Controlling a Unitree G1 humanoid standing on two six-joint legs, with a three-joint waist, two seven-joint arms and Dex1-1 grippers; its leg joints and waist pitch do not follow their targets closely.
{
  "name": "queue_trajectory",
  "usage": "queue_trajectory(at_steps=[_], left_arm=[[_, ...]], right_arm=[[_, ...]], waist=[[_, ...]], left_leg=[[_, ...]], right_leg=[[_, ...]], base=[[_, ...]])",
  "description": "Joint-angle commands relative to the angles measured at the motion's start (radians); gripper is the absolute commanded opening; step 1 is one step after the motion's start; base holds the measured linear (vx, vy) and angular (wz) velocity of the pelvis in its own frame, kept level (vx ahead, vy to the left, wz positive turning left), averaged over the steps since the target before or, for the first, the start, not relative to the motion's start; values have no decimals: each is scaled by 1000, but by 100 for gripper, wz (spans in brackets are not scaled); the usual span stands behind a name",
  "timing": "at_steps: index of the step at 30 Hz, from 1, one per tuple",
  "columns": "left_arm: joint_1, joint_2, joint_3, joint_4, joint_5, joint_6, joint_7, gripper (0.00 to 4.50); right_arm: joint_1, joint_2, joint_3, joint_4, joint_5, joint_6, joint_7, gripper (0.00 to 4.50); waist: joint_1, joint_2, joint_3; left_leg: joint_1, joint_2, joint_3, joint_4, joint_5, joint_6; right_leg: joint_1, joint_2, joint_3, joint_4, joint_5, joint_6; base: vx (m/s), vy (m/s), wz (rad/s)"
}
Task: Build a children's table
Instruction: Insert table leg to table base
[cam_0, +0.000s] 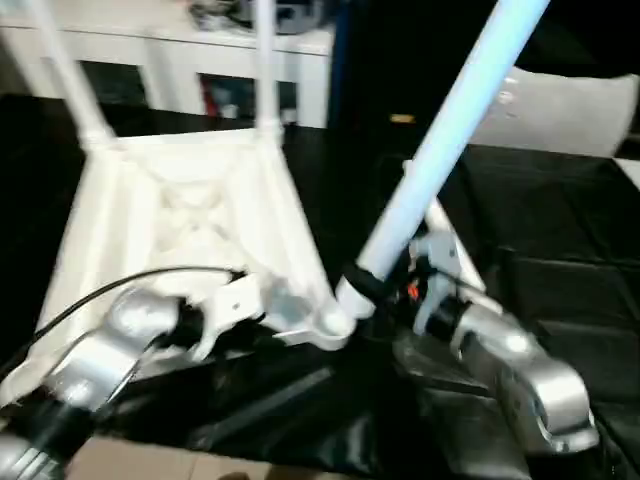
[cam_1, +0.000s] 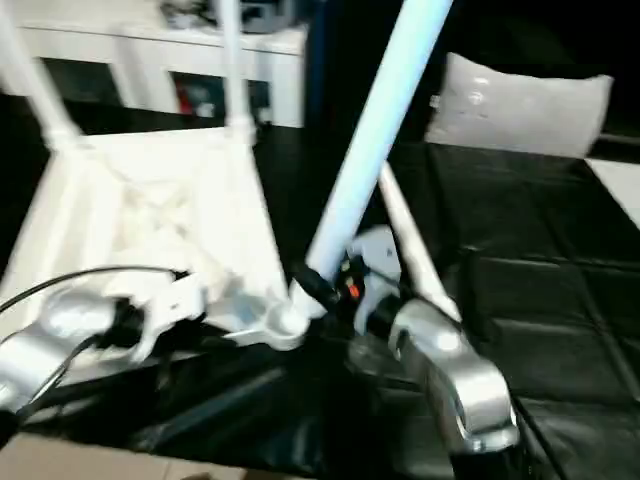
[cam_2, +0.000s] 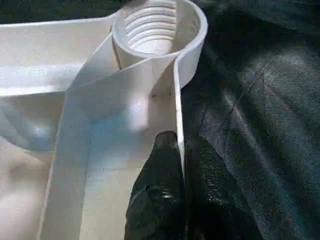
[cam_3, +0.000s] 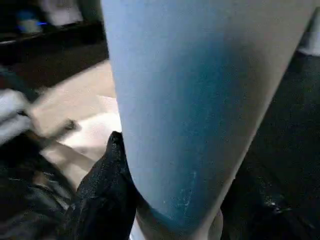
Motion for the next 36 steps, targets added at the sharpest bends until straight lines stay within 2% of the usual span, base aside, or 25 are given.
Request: queue_trajectory(at_steps=[1,4,5,8,10,12,13,14,16,17,18,20,21,23,29,36], left_arm=[[-39,-58,-37,22,-15,-106,-42,0],[-65,-81,-37,87,6,-154,-34,0],[-66,-80,-33,97,8,-161,-33,0],[-70,-80,-20,131,19,-188,-46,0],[-54,-64,2,117,7,-120,-45,0],[-42,-55,9,96,-6,-79,-53,0],[-27,-50,18,79,-19,-51,-57,0],[-16,-48,25,68,-27,-51,-58,0],[8,-47,41,46,-40,-56,-42,0],[19,-44,45,36,-49,-64,-48,0],[25,-43,50,32,-55,-58,-52,0],[27,-44,56,33,-53,-52,-51,0],[27,-45,57,34,-51,-53,-51,0],[32,-48,69,28,-39,-50,-46,0],[17,-54,70,23,5,-84,-17,0],[-3,-45,57,32,33,-93,-41,0]], right_arm=[[-13,-20,18,-43,15,30,34,189],[-17,-36,37,-55,10,57,47,189],[-19,-43,46,-57,7,68,51,189],[-24,-60,67,-57,-5,95,57,189],[-37,-65,79,-27,-25,113,44,189],[-45,-61,80,-9,-32,116,37,189],[-55,-58,84,13,-44,115,34,189],[-62,-57,88,26,-53,110,35,189],[-72,-51,90,45,-56,109,33,189],[-80,-51,94,55,-58,110,33,189],[-89,-51,100,64,-58,116,37,189],[-95,-51,105,71,-59,123,43,189],[-97,-52,107,75,-60,126,46,189],[-103,-59,124,96,-69,130,61,189],[-106,-54,128,128,-58,130,89,189],[-117,-65,148,134,-60,143,122,189]], waist=[[-4,3,-53],[11,3,-54],[14,5,-54],[14,1,-53],[14,-5,-52],[10,-5,-53],[8,-10,-51],[7,-7,-51],[2,-10,-54],[-5,-9,-54],[-7,-13,-55],[-8,-9,-56],[-9,-13,-56],[-9,-15,-55],[-10,-14,-50],[-10,-15,-50]], left_leg=[[26,50,-10,-78,-204,-34],[29,51,-9,-78,-217,-37],[27,52,-11,-81,-231,-47],[22,50,-12,-83,-240,-48],[20,50,-13,-83,-242,-48],[17,49,-14,-84,-229,-49],[18,50,-13,-84,-232,-47],[17,50,-14,-84,-230,-48],[15,51,-14,-84,-217,-46],[13,50,-13,-83,-193,-35],[14,49,-11,-82,-189,-31],[13,47,-9,-79,-168,-20],[11,46,-8,-78,-153,-14],[12,46,-7,-78,-153,-9],[16,49,-9,-81,-202,-20],[16,50,-10,-84,-208,-27]], right_leg=[[17,-74,53,-91,-138,-174],[13,-80,54,-95,-175,-158],[13,-82,53,-96,-206,-151],[14,-84,53,-99,-250,-135],[12,-86,53,-102,-296,-125],[12,-86,51,-100,-304,-124],[8,-86,51,-103,-314,-124],[8,-87,51,-101,-313,-128],[10,-84,50,-98,-280,-136],[12,-81,50,-94,-226,-144],[11,-79,50,-94,-214,-146],[13,-79,50,-91,-178,-155],[16,-78,50,-89,-157,-158],[16,-79,50,-91,-163,-159],[11,-82,51,-101,-271,-136],[9,-81,51,-100,-269,-136]], base=[[0,0,0],[0,0,0],[0,0,0],[0,0,0],[0,0,0],[0,0,0],[0,0,0],[0,0,0],[0,0,0],[0,0,0],[0,0,0],[0,0,0],[0,0,0],[0,0,0],[0,0,0],[0,0,0]])
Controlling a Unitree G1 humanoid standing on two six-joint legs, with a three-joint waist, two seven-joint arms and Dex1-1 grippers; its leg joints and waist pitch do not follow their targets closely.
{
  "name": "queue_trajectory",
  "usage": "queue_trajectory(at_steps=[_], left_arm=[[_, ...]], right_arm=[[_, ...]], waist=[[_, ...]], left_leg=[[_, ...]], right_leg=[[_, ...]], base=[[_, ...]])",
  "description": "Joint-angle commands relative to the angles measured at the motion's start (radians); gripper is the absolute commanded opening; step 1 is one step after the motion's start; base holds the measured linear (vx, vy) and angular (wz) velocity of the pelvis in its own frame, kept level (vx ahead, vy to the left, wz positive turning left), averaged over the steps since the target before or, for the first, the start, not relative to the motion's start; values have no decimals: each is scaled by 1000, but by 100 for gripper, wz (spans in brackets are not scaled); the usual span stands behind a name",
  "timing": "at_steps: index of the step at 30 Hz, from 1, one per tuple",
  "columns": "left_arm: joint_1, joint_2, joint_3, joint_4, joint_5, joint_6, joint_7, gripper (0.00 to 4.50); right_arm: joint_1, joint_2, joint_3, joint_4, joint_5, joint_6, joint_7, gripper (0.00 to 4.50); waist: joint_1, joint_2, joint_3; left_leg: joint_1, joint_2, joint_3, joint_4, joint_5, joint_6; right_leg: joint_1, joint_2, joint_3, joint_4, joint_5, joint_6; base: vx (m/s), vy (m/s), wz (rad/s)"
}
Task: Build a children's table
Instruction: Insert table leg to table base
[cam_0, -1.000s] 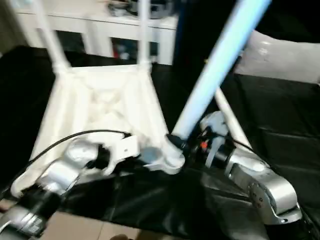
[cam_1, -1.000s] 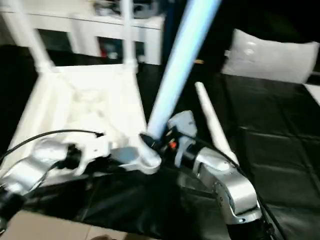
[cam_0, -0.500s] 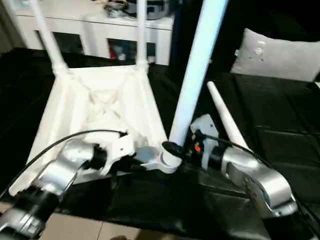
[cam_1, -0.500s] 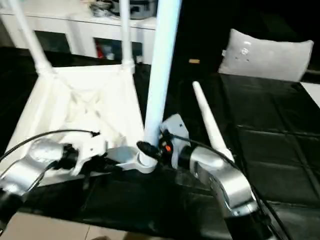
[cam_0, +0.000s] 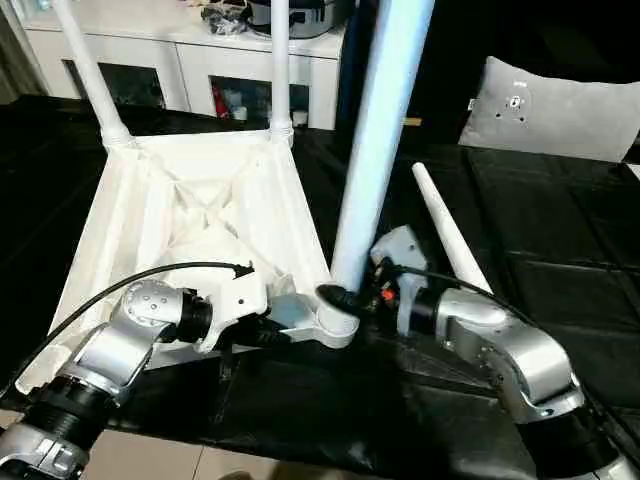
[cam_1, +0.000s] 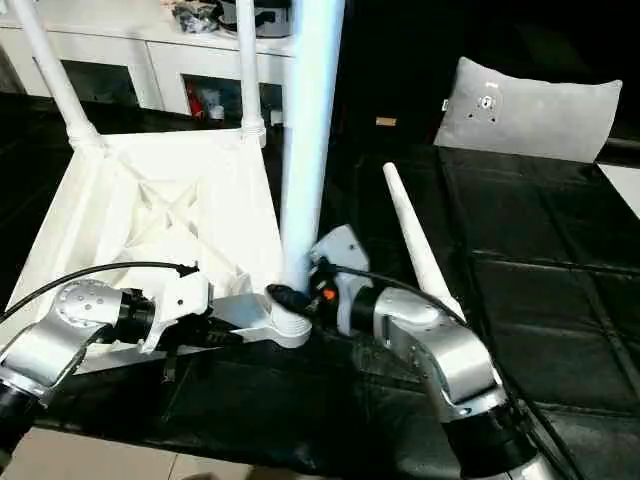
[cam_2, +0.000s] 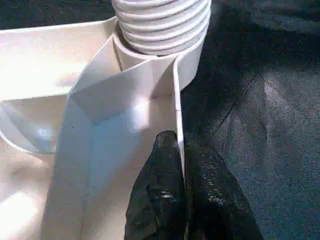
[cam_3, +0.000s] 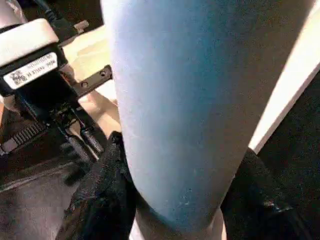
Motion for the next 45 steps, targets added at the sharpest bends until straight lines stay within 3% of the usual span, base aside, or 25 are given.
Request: queue_trajectory(at_steps=[1,9,12,13,16,18,19,22,23,24,25,26,28,31,33,34,36,39,40,42,43,45], left_arm=[[-15,-17,0,-10,-19,-41,-11,0],[-6,-11,8,-45,-41,-46,-56,0],[-11,-13,13,-44,-47,-65,-64,0],[-12,-13,14,-46,-50,-66,-68,0],[-16,-15,16,-48,-55,-63,-72,0],[-26,-23,22,-39,-55,-57,-65,0],[-30,-25,24,-33,-54,-57,-62,0],[-38,-28,28,-21,-54,-55,-58,0],[-40,-28,29,-20,-54,-54,-57,0],[-45,-31,33,-14,-58,-49,-56,0],[-46,-32,34,-13,-59,-49,-56,0],[-51,-35,38,-7,-61,-47,-54,0],[-55,-37,42,0,-61,-47,-50,0],[-65,-44,47,22,-50,-59,-41,0],[-68,-46,48,29,-46,-63,-37,0],[-72,-47,47,36,-44,-64,-40,0],[-75,-48,46,40,-43,-65,-43,0],[-77,-47,44,42,-40,-68,-48,0],[-83,-42,34,48,-28,-77,-59,0],[-84,-40,30,50,-25,-81,-63,0],[-89,-37,25,57,-16,-91,-69,0],[-92,-36,22,60,-12,-95,-71,0]], right_arm=[[0,-14,28,35,-10,29,18,189],[-21,-11,44,111,-53,-18,28,189],[-21,-2,33,133,-45,-26,30,188],[-18,4,23,139,-34,-27,32,188],[-5,16,0,143,-12,-28,35,188],[26,31,-39,144,23,-30,39,188],[40,36,-52,142,35,-31,37,188],[79,55,-90,139,65,-34,24,188],[85,57,-95,140,67,-35,21,188],[115,56,-96,145,53,-57,12,188],[122,56,-95,146,49,-62,9,188],[146,62,-100,145,40,-83,-8,188],[161,71,-110,143,37,-103,-25,188],[207,94,-139,123,31,-153,-55,188],[222,92,-137,114,25,-171,-57,188],[239,82,-119,107,5,-196,-58,188],[250,65,-95,101,-21,-216,-54,188],[258,44,-67,93,-50,-229,-49,188],[252,3,-14,83,-108,-242,-31,188],[246,-13,6,81,-132,-249,-24,188],[229,-28,31,86,-150,-247,-7,188],[213,-43,52,93,-161,-239,11,188]], waist=[[-4,-13,-47],[-5,-11,-48],[-6,-11,-47],[-7,-6,-47],[-9,-9,-48],[-8,-9,-49],[-7,-2,-50],[-4,-5,-52],[-1,6,-53],[-3,0,-52],[-2,0,-51],[-1,7,-50],[-1,3,-50],[2,4,-48],[4,4,-48],[8,34,-47],[6,14,-47],[10,19,-47],[11,18,-47],[12,19,-46],[14,40,-47],[10,16,-46]], left_leg=[[15,50,-14,-78,-215,-28],[15,49,-14,-78,-220,-31],[17,51,-15,-81,-243,-36],[19,51,-17,-82,-260,-41],[20,52,-17,-82,-278,-45],[19,52,-17,-82,-271,-42],[20,52,-17,-82,-273,-44],[17,52,-16,-82,-249,-37],[19,52,-17,-82,-249,-39],[18,52,-16,-82,-252,-40],[19,52,-15,-83,-261,-41],[20,51,-16,-84,-275,-46],[19,51,-18,-85,-282,-46],[21,52,-18,-86,-302,-47],[22,53,-19,-87,-310,-48],[24,52,-24,-88,-323,-56],[24,52,-21,-89,-339,-57],[19,52,-21,-90,-308,-47],[20,52,-20,-90,-303,-46],[20,53,-20,-90,-300,-47],[22,52,-22,-89,-308,-52],[22,52,-20,-89,-329,-48]], right_leg=[[12,-80,51,-100,-268,-142],[11,-79,51,-100,-266,-148],[9,-80,51,-101,-274,-151],[8,-79,51,-101,-286,-151],[8,-81,52,-103,-286,-156],[8,-80,52,-102,-271,-160],[8,-79,52,-102,-253,-163],[12,-79,51,-97,-203,-175],[12,-79,51,-96,-200,-177],[12,-78,51,-97,-194,-178],[10,-78,51,-99,-206,-177],[9,-79,51,-102,-225,-173],[11,-79,52,-102,-242,-169],[5,-82,53,-108,-287,-157],[5,-82,53,-110,-306,-152],[2,-85,55,-108,-315,-151],[5,-80,55,-113,-316,-148],[8,-81,55,-111,-292,-149],[8,-80,54,-110,-281,-150],[8,-80,55,-109,-275,-148],[6,-80,55,-107,-273,-151],[9,-79,56,-112,-281,-154]], base=[[0,0,0],[0,0,0],[0,0,0],[0,0,0],[0,0,0],[0,0,0],[0,0,0],[0,0,0],[0,0,0],[0,0,0],[0,0,0],[0,0,0],[0,0,0],[0,0,0],[0,0,0],[0,0,0],[0,0,0],[0,0,0],[0,0,0],[0,0,0],[0,0,0],[0,0,0]])
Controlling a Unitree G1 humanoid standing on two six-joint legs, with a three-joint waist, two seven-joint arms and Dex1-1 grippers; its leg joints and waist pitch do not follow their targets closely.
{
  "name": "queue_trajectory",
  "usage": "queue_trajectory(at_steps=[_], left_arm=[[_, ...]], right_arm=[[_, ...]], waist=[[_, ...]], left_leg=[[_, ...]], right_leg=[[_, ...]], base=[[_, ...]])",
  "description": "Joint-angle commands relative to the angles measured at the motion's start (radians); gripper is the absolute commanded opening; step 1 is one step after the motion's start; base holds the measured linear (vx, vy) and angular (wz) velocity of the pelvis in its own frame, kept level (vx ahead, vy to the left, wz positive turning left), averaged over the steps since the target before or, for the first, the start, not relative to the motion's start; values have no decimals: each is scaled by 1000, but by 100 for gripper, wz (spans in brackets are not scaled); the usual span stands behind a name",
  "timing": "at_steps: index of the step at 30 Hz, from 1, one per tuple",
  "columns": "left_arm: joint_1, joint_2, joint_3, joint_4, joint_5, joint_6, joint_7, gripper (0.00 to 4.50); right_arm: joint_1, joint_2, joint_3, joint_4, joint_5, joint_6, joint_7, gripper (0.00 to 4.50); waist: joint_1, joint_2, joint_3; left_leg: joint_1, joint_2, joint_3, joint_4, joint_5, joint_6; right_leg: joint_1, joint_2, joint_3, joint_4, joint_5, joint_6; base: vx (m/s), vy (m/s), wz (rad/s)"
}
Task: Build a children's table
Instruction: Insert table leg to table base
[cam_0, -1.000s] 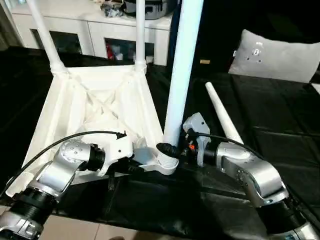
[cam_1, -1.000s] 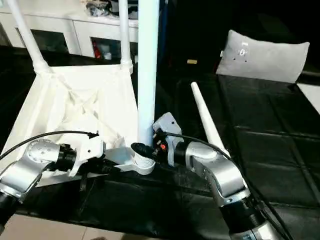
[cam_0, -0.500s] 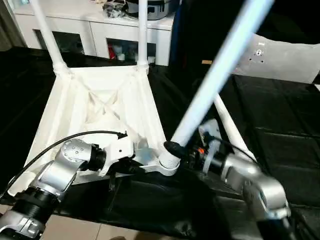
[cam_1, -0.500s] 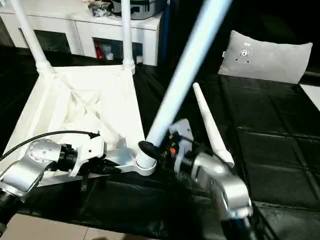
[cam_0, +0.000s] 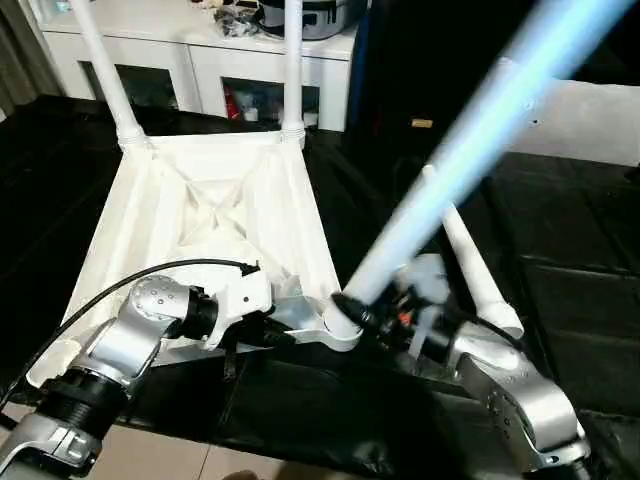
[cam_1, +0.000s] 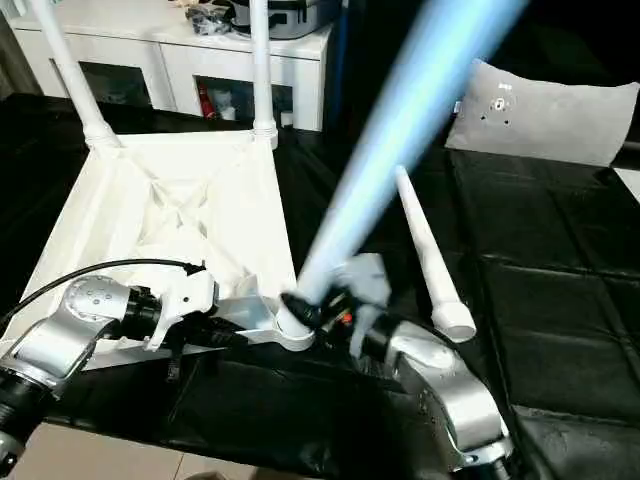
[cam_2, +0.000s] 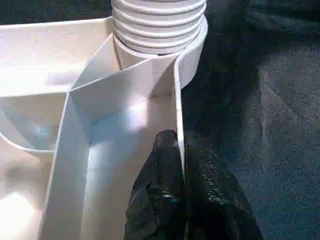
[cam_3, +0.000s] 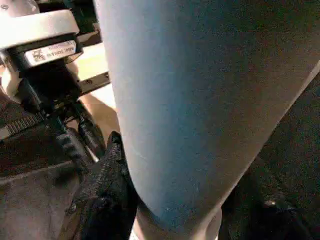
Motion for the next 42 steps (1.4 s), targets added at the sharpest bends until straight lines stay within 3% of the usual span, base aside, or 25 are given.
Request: queue_trajectory(at_steps=[1,3,4,6,7,10,11,12,13,18,19,26,32,35,36,37,38,39,42], left_arm=[[-56,-4,19,-21,-23,-59,-15,0],[-58,-3,20,-19,-23,-63,-18,0],[-60,-3,20,-20,-23,-64,-20,0],[-64,-3,21,-20,-25,-67,-27,0],[-69,-4,21,-16,-24,-74,-33,0],[-92,-1,14,0,-25,-95,-72,0],[-103,-2,10,9,-23,-103,-83,0],[-109,-3,7,12,-21,-106,-89,0],[-119,-5,6,18,-20,-105,-93,0],[-159,-13,12,56,-8,-113,-88,0],[-162,-12,15,59,-4,-111,-83,0],[-101,13,48,13,10,-62,-15,0],[-34,30,91,-106,10,81,63,0],[31,17,124,-253,-1,234,140,0],[32,16,125,-257,-1,238,141,0],[70,-1,128,-348,-1,320,178,0],[70,-1,128,-348,-1,320,178,0],[84,-9,127,-384,1,353,194,0],[136,-67,99,-543,26,492,264,0]], right_arm=[[19,-61,78,101,-80,83,44,188],[11,-79,106,110,-87,93,72,188],[5,-88,121,117,-87,100,91,188],[-2,-101,139,127,-90,100,115,188],[-7,-104,145,131,-92,101,127,188],[-35,-101,155,148,-78,120,167,188],[-46,-102,162,154,-72,130,183,188],[-52,-104,167,156,-66,138,195,188],[-59,-106,173,159,-65,141,206,188],[-94,-97,196,193,-79,145,230,188],[-99,-92,196,200,-84,148,234,188],[-101,-55,188,207,-84,152,203,188],[-88,-1,136,214,-91,161,88,188],[-78,46,78,216,-108,178,-37,188],[-78,47,76,216,-108,178,-40,188],[-80,65,53,220,-126,185,-101,188],[-80,65,53,220,-126,185,-101,188],[-82,71,46,224,-134,187,-121,188],[-97,110,9,237,-141,193,-203,188]], waist=[[-14,-1,-42],[-14,4,-41],[-14,-7,-41],[-13,-2,-43],[-13,-10,-43],[-15,-11,-41],[-18,-20,-32],[-18,-16,-34],[-20,-18,-26],[-24,-23,-19],[-26,-30,-17],[-39,-34,-8],[-52,-33,-1],[-63,-29,3],[-68,-27,1],[-76,-21,-3],[-80,-22,-2],[-84,-21,-6],[-88,-16,-6]], left_leg=[[20,54,-21,-86,-318,-45],[23,56,-20,-84,-322,-44],[21,56,-20,-85,-319,-40],[20,56,-20,-84,-307,-37],[18,56,-19,-84,-291,-29],[18,55,-19,-84,-285,-24],[16,55,-18,-87,-293,-22],[17,54,-20,-87,-298,-23],[19,58,-20,-91,-315,-28],[23,59,-21,-97,-345,-40],[23,60,-21,-98,-349,-41],[25,63,-26,-105,-391,-49],[25,63,-31,-110,-435,-65],[20,61,-37,-112,-456,-76],[17,60,-39,-114,-453,-78],[12,64,-40,-119,-443,-89],[9,62,-41,-120,-431,-87],[14,61,-37,-119,-423,-83],[10,59,-31,-114,-368,-63]], right_leg=[[11,-78,54,-107,-284,-159],[5,-80,56,-108,-285,-163],[8,-79,55,-107,-287,-163],[9,-79,55,-105,-272,-165],[10,-79,55,-103,-255,-165],[9,-79,54,-103,-241,-167],[5,-77,54,-106,-253,-164],[7,-78,54,-104,-262,-164],[1,-79,56,-107,-271,-163],[-2,-79,55,-109,-255,-173],[0,-80,55,-109,-256,-174],[-5,-85,56,-118,-337,-167],[-13,-88,59,-127,-442,-150],[-17,-86,57,-130,-478,-144],[-15,-83,54,-129,-471,-137],[-8,-79,52,-121,-403,-148],[-8,-76,50,-119,-371,-151],[-9,-72,51,-118,-317,-162],[-2,-73,53,-116,-238,-182]], base=[[0,0,0],[0,0,0],[0,0,0],[0,0,0],[0,0,0],[0,0,0],[0,0,0],[0,0,0],[0,0,0],[0,0,0],[0,0,0],[0,0,0],[0,0,0],[0,0,0],[0,0,0],[0,0,0],[0,0,0],[0,0,0],[0,0,0]])
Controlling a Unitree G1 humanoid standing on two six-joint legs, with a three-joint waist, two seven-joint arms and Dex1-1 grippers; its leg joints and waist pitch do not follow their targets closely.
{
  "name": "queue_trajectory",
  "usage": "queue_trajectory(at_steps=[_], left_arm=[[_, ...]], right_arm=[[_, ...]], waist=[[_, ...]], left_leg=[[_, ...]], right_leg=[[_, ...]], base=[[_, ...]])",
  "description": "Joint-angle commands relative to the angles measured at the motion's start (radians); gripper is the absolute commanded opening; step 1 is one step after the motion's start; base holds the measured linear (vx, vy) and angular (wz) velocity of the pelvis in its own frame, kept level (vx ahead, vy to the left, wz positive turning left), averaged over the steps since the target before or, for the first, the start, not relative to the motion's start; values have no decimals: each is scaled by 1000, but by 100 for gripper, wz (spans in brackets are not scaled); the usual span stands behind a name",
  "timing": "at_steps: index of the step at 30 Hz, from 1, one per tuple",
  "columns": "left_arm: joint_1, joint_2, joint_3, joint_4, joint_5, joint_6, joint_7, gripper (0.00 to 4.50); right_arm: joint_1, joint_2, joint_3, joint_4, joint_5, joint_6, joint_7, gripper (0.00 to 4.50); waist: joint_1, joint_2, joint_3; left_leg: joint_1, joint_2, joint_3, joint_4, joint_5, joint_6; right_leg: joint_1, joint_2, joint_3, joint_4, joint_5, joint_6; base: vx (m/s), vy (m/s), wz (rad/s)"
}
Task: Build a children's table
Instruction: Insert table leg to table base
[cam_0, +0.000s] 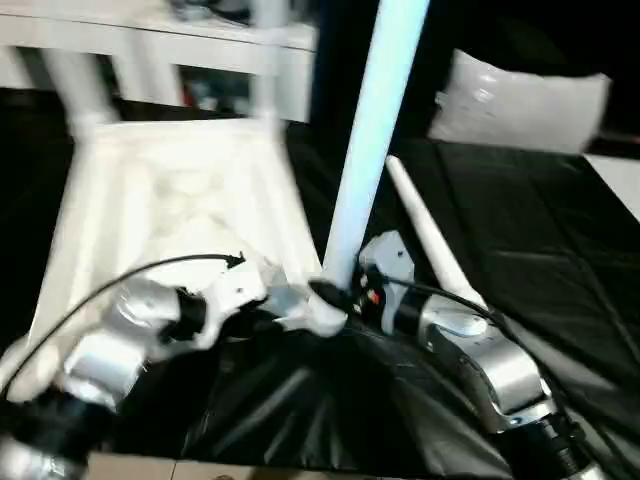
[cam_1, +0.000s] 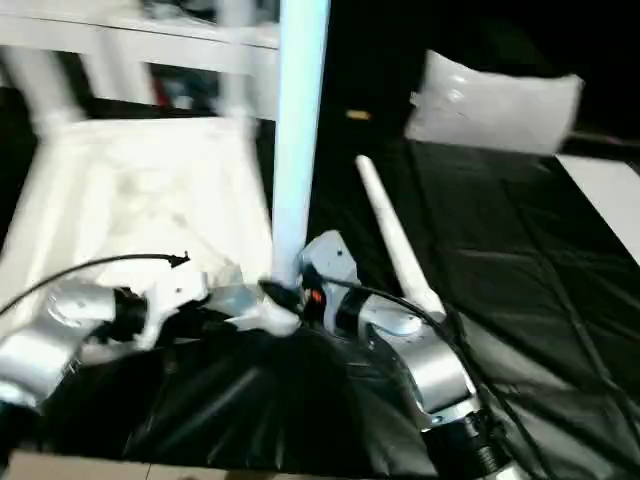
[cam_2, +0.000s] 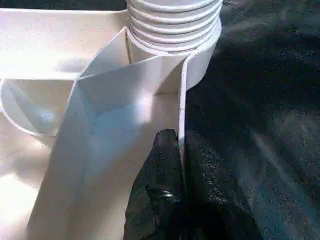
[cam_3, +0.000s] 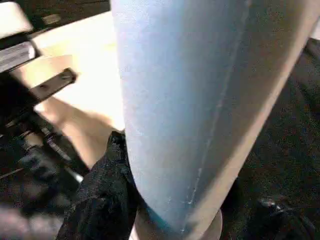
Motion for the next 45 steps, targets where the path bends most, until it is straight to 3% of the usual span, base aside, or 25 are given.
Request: queue_trajectory(at_steps=[1,8,14,19,20,22,24,26,28,31,37,40,41,42,45], left_arm=[[0,-60,-4,-182,-18,89,48,0],[-27,-99,-42,-225,13,171,124,0],[-42,-73,-72,-218,56,173,136,0],[-50,-44,-75,-195,64,145,147,0],[-52,-42,-74,-191,64,140,147,0],[-56,-44,-66,-177,61,130,148,0],[-60,-46,-62,-167,59,117,150,0],[-67,-56,-50,-145,47,85,150,0],[-68,-58,-46,-129,39,64,150,0],[-68,-44,-56,-84,25,-11,116,0],[-81,-22,-60,-34,11,-54,68,0],[-94,7,-73,8,8,-99,23,0],[-97,15,-77,21,7,-117,9,0],[-99,18,-78,26,7,-123,3,0],[-113,49,-101,94,4,-226,-74,0]], right_arm=[[38,3,-8,148,-75,114,-102,188],[32,28,-21,166,-57,117,-122,188],[36,33,-24,168,-37,124,-107,188],[24,39,-28,193,-34,87,-93,188],[22,42,-32,196,-30,83,-91,223],[18,42,-31,204,-32,72,-89,223],[16,41,-29,207,-34,68,-86,263],[14,40,-29,210,-35,50,-80,269],[14,37,-29,210,-35,32,-70,295],[32,16,-28,185,-26,-13,-21,323],[71,-22,-44,140,-6,-81,36,368],[98,-48,-59,111,6,-115,65,401],[105,-54,-65,104,11,-125,74,401],[107,-57,-68,101,13,-129,77,404],[137,-106,-99,59,51,-166,155,444]], waist=[[-1,25,-30],[-5,24,-42],[0,31,-40],[0,33,-41],[-1,34,-40],[-1,34,-41],[-1,33,-44],[2,34,-47],[9,32,-49],[13,33,-51],[32,36,-55],[38,34,-55],[38,42,-58],[39,44,-58],[40,42,-60]], left_leg=[[9,58,-29,-95,-338,-56],[7,52,-18,-78,-181,-11],[15,54,-19,-82,-249,-28],[16,53,-20,-82,-261,-36],[15,53,-20,-82,-263,-36],[16,53,-20,-81,-259,-36],[16,53,-20,-80,-246,-36],[18,52,-18,-76,-232,-36],[15,51,-17,-73,-191,-25],[14,50,-15,-70,-178,-15],[14,51,-12,-63,-110,20],[15,51,-11,-61,-107,26],[17,50,-12,-61,-111,24],[16,51,-14,-61,-112,22],[13,50,-15,-60,-130,23]], right_leg=[[9,-73,53,-84,-209,-180],[25,-67,51,-72,9,-213],[21,-65,50,-79,-96,-204],[21,-65,50,-79,-102,-202],[21,-66,51,-79,-103,-203],[21,-66,51,-79,-102,-205],[22,-64,50,-77,-81,-208],[22,-66,50,-76,-61,-219],[27,-63,49,-68,6,-222],[32,-65,49,-67,25,-228],[36,-66,47,-58,111,-239],[36,-65,47,-56,111,-239],[36,-64,46,-58,114,-240],[37,-65,45,-56,115,-241],[40,-66,44,-55,108,-248]], base=[[0,0,0],[0,0,0],[0,0,0],[0,0,0],[0,0,0],[0,0,0],[0,0,0],[0,0,0],[0,0,0],[0,0,0],[0,0,0],[0,0,0],[0,0,0],[0,0,0],[0,0,0]])
